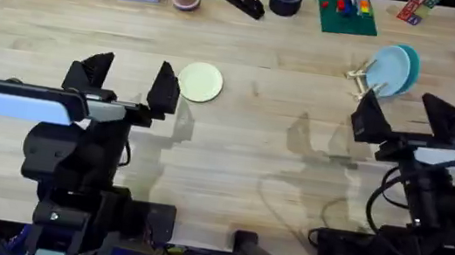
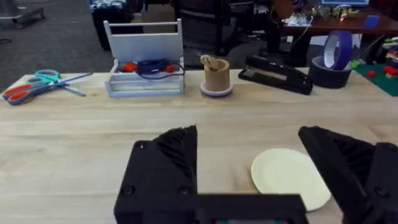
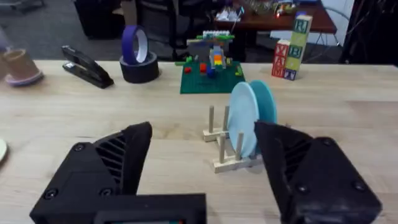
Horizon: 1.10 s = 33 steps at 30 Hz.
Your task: Pick up the plates from the table one by one and place each into a slot on the dish rack.
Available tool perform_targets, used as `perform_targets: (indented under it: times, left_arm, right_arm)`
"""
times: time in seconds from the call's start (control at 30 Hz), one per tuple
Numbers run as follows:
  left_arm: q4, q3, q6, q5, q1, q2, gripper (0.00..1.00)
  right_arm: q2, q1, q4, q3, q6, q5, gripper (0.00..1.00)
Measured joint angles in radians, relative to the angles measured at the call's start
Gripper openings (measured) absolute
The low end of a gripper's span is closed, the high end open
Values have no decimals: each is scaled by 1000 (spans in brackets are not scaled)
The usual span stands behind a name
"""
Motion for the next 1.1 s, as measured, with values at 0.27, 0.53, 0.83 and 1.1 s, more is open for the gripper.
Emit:
perform_targets:
  times: [0.27, 0.53, 0.83, 1.1]
  left_arm:
    - [-245, 225, 3, 0, 0, 1, 993]
    - [-499, 524, 6, 0, 0, 140, 993]
    - [-712, 883, 6, 0, 0, 440, 993]
    - [-836, 1136, 6, 0, 0, 668, 993]
  right_arm:
    - [1, 0, -128, 130, -6, 0, 992]
    - [1, 0, -385, 341, -9, 0, 992]
    - [74, 0, -517, 537, -17, 0, 992]
    - [317, 0, -615, 722, -21, 0, 992]
